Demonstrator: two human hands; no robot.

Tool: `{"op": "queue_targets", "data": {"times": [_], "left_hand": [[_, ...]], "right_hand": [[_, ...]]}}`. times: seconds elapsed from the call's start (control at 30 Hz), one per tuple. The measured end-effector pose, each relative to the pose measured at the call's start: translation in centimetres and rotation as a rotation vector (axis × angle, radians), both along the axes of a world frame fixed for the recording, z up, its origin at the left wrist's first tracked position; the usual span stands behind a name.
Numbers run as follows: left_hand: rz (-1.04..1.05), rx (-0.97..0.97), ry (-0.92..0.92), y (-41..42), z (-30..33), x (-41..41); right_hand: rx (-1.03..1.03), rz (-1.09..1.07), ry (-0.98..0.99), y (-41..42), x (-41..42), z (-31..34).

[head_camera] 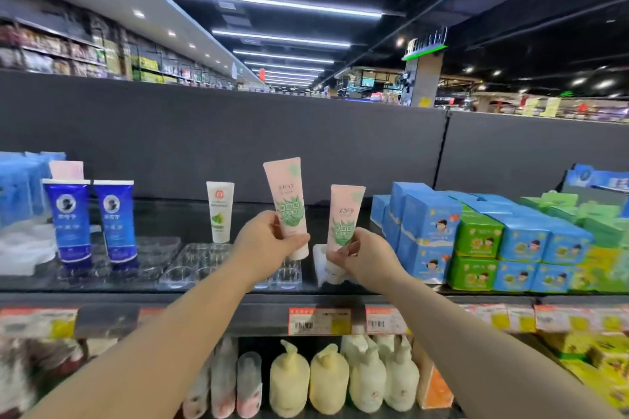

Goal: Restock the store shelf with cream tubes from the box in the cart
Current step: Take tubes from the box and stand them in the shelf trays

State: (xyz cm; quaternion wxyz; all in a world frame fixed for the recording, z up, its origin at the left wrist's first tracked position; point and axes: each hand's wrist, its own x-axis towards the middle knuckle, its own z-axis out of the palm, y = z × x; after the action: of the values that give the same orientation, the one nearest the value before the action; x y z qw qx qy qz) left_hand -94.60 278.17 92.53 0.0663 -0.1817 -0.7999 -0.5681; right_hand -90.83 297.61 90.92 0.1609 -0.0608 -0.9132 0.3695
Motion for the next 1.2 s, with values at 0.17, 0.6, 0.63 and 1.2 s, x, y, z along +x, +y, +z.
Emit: {"op": "queue_targets", "data": {"times": [0.17, 0.6, 0.63, 1.2], "left_hand": [[-0.05, 0.047, -0.029, 0.6, -0.5, -0.4], [-0.08, 0.039, -0.032, 0.2, -1.3, -0.6], [-0.086, 0.031, -0.029, 0.3, -1.2, -0.4], [-0.243, 0.026, 0.083, 4.9, 0.6, 3.2]], "right_hand": [[0.06, 0.016, -0.06, -0.3, -0.1, 0.3], [0.038, -0.046, -0.122, -0.4, -0.6, -0.7], [0.043, -0.039, -0.132, -0.4, -0.6, -0.6], [-0.026, 0.199, 0.017, 1.0, 6.0, 4.7]]}}
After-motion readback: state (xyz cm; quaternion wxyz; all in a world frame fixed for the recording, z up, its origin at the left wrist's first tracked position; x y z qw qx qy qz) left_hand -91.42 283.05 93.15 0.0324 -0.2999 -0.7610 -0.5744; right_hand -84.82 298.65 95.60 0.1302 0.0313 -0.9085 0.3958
